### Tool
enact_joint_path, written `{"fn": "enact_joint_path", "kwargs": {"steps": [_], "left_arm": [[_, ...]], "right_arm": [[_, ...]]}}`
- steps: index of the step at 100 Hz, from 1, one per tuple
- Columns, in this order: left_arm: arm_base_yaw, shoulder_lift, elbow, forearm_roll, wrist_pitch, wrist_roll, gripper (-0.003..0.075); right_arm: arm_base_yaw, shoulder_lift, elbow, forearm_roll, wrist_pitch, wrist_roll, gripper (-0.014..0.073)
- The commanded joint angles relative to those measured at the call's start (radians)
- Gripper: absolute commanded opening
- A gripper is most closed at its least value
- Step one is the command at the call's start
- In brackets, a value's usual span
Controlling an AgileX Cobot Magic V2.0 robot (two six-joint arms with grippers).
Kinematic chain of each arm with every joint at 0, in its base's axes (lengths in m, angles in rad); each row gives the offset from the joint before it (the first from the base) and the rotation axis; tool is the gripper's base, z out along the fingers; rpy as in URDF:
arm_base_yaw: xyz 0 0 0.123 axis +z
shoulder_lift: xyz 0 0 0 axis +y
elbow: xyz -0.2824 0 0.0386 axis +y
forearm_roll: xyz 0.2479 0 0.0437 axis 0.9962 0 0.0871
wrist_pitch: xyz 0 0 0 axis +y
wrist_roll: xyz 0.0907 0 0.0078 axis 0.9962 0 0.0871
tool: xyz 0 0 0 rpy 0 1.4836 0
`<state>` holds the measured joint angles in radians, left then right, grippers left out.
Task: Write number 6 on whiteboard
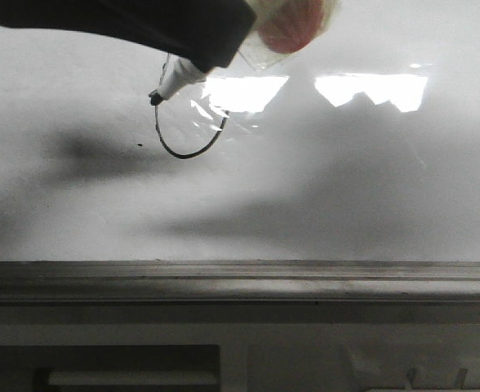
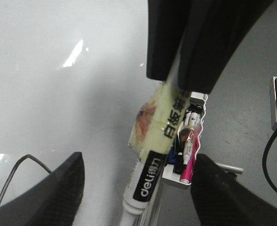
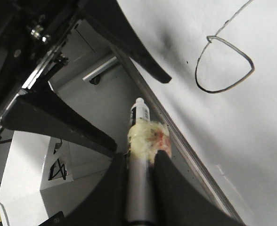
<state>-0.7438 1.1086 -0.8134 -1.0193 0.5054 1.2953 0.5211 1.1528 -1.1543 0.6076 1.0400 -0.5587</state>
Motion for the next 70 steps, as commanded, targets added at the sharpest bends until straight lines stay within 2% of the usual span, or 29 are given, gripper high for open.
{"fn": "enact_joint_path", "kwargs": {"steps": [1, 8, 23, 32, 70], "left_arm": [[-0.006, -0.013, -0.029, -0.037, -0.026, 0.004, 0.0438], [-0.006, -0.013, -0.029, -0.037, -0.026, 0.005, 0.0417], [-0.006, -0.013, -0.029, -0.037, -0.026, 0.005, 0.0298], [-0.006, -0.013, -0.029, -0.037, -0.026, 0.005, 0.0255], [-0.006, 0.011, -0.029, -0.034, -0.015, 0.026, 0.0251]], "right_arm": [[0.001, -0.014, -0.036, 0.037, -0.031, -0.014, -0.0046], [0.001, -0.014, -0.036, 0.037, -0.031, -0.014, -0.0046], [0.001, -0.014, -0.036, 0.041, -0.031, -0.014, -0.0046], [0.001, -0.014, -0.036, 0.043, -0.031, -0.014, -0.0046], [0.001, -0.014, -0.036, 0.082, -0.023, -0.040, -0.0046]]}}
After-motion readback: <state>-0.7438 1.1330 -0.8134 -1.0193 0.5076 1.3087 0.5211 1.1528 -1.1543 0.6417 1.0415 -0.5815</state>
